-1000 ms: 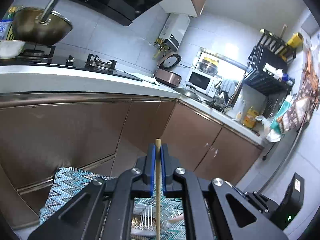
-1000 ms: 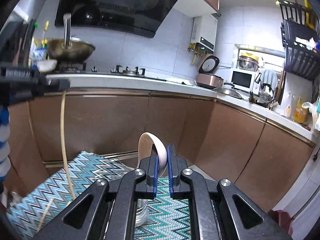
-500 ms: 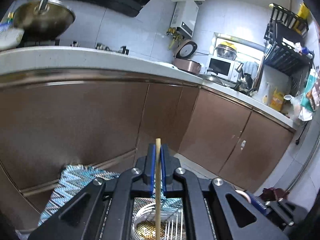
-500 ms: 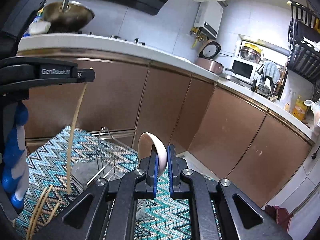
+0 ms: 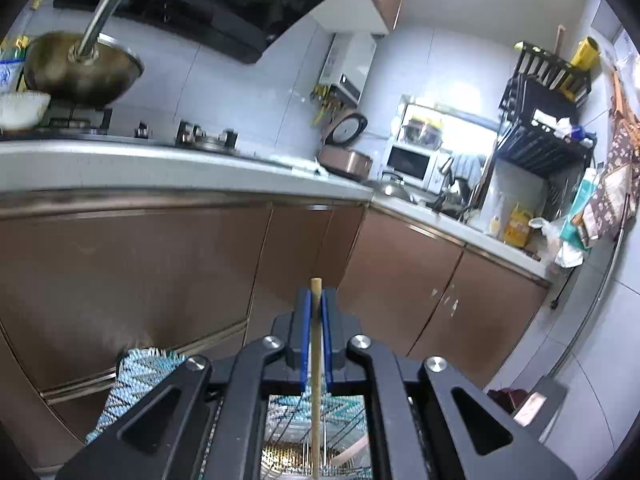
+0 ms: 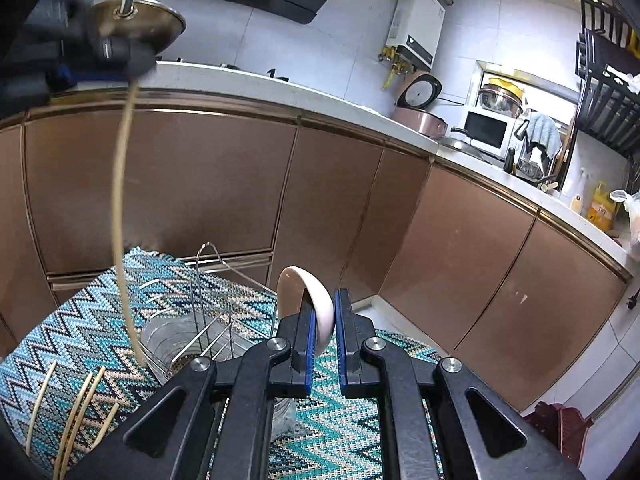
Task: Organize utensils
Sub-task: 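Lift the chopstick and spoon and carry both over the utensil holder, then open the left tool to drop the chopstick in while the right tool releases the spoon into the holder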
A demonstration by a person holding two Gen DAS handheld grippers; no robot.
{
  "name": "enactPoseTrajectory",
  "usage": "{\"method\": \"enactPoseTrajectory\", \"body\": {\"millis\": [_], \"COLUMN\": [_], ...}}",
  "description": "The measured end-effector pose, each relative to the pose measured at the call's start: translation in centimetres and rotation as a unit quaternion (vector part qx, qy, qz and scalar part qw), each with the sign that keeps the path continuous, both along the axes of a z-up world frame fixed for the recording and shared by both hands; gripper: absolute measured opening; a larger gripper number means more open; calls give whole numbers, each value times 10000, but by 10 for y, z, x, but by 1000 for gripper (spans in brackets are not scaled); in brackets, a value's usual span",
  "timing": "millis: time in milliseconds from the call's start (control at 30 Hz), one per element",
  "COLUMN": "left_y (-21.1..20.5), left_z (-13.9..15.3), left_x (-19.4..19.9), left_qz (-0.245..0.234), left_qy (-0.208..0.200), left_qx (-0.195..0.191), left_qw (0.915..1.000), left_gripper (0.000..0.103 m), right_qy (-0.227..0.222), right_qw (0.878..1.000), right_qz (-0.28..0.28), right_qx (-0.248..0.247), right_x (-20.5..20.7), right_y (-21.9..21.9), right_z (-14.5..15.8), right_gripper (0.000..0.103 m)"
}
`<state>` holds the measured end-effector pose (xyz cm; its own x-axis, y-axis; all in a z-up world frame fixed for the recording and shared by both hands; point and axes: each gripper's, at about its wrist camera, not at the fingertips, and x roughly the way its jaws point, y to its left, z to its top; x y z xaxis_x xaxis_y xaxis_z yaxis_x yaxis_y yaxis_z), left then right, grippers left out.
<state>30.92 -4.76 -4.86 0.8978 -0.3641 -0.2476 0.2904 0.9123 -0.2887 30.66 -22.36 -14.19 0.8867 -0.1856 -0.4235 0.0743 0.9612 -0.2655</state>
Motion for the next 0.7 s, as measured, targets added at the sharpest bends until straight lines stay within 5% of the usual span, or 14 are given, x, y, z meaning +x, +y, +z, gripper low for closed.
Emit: {"method": "enactPoseTrajectory", "body": {"millis": [200, 467, 700], "left_y": [1, -17, -22], "left_z": [1, -50, -68], "left_x": [6, 37, 35], "left_qz": [176, 512, 494], "left_qy": [-88, 264, 390], "left_qx": [-34, 293, 439], "left_qw": [9998, 9979, 9971], "left_gripper": [5, 5, 7], "right_qy": [9, 128, 85], "right_qw": [10000, 9999, 9997], "right_qz": [-15, -60, -49], "right_qx": [37, 60, 233], "right_x": [0, 2, -5], "right_y": [-1, 0, 0], "right_z": [1, -7, -7], "right_gripper": [8, 11, 45]}}
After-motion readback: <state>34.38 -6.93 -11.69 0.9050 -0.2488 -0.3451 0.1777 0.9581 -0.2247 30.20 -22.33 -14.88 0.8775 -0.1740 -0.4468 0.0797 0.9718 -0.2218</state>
